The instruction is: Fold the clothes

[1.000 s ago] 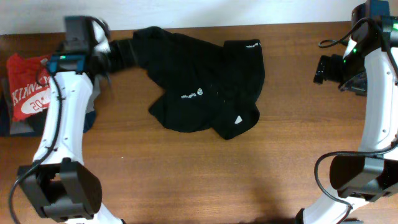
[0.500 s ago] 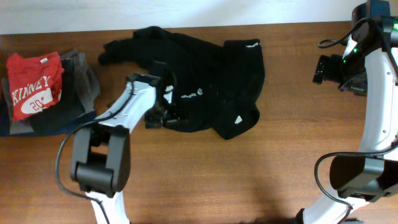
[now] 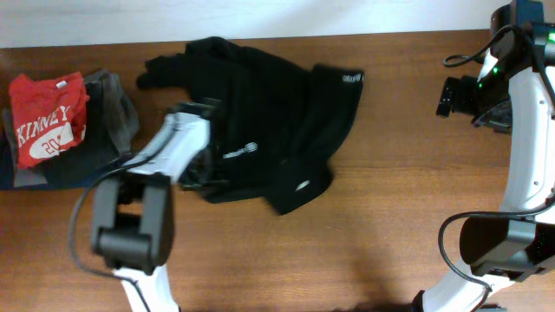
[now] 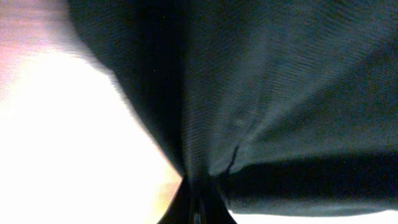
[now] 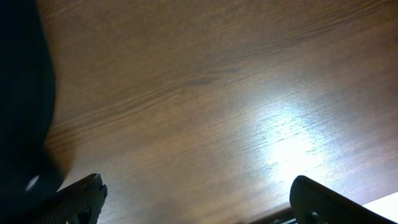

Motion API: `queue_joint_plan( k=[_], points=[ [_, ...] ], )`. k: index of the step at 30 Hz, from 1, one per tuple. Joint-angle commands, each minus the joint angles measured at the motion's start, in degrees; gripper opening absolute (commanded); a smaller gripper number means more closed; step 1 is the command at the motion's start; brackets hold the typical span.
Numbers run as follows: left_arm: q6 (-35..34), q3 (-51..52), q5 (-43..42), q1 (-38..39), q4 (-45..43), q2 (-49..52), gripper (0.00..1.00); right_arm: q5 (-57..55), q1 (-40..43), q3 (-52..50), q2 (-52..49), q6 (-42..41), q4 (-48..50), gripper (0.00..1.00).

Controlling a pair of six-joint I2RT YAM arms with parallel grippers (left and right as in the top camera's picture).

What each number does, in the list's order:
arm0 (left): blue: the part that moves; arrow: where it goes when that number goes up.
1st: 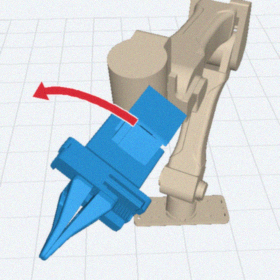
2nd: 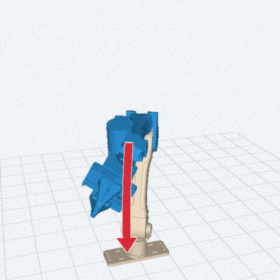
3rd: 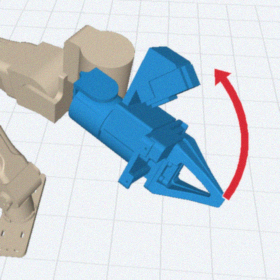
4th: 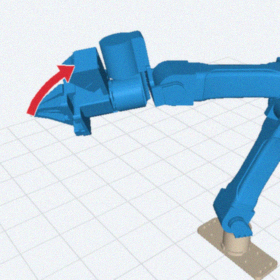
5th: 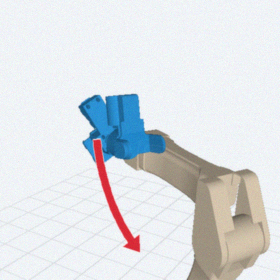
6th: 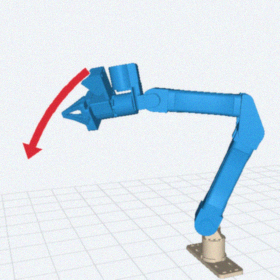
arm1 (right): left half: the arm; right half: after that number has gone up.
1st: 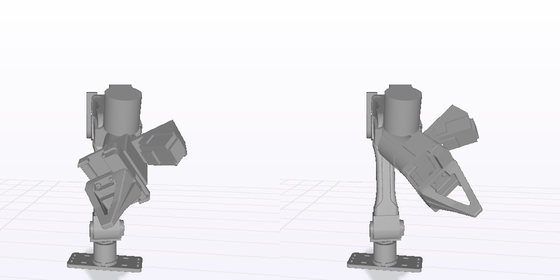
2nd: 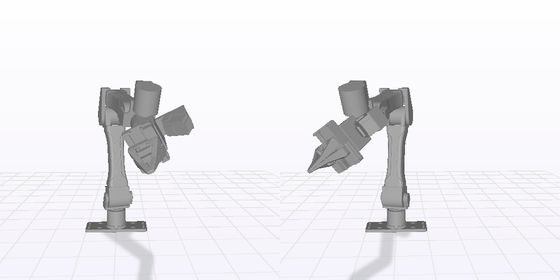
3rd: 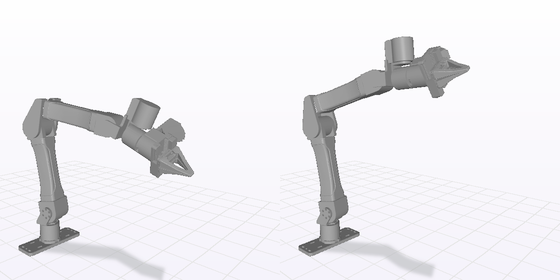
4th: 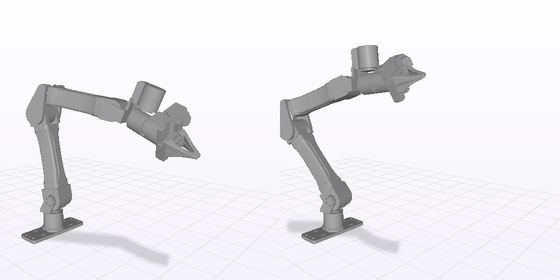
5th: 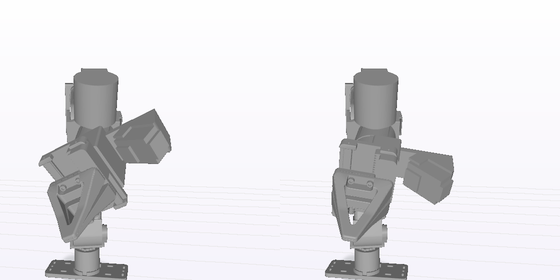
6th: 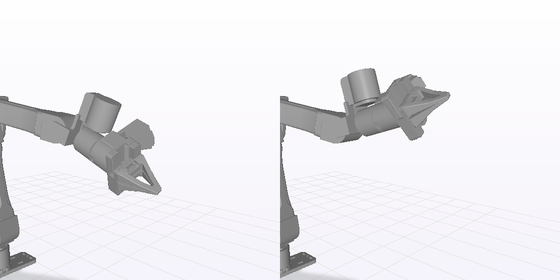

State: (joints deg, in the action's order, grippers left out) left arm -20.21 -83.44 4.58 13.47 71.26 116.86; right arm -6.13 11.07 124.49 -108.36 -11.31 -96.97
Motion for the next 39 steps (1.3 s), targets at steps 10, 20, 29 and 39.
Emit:
queue_joint_plan(
  k=[10, 20, 29, 39],
  points=[
    [7.08, -0.24, -21.4, -24.0, -4.26, -20.48, 0.95, 1.6, 0.22, -0.17, 1.92, 2.08, 0.04, 0.99],
    [15.67, -0.22, -15.65, 5.25, -24.04, -17.62, 0.93, -1.92, 2.93, -0.11, 1.92, 0.92, -0.24, 0.99],
    [24.65, -0.24, -8.72, 23.69, -39.85, -0.61, 0.79, 2.95, 9.27, -0.11, 1.92, 0.35, -0.35, 0.99],
    [24.57, -0.24, -1.36, 28.39, -45.31, 8.35, 0.41, 2.93, 9.27, -0.11, 1.92, 0.35, -0.35, 0.99]
  ],
)
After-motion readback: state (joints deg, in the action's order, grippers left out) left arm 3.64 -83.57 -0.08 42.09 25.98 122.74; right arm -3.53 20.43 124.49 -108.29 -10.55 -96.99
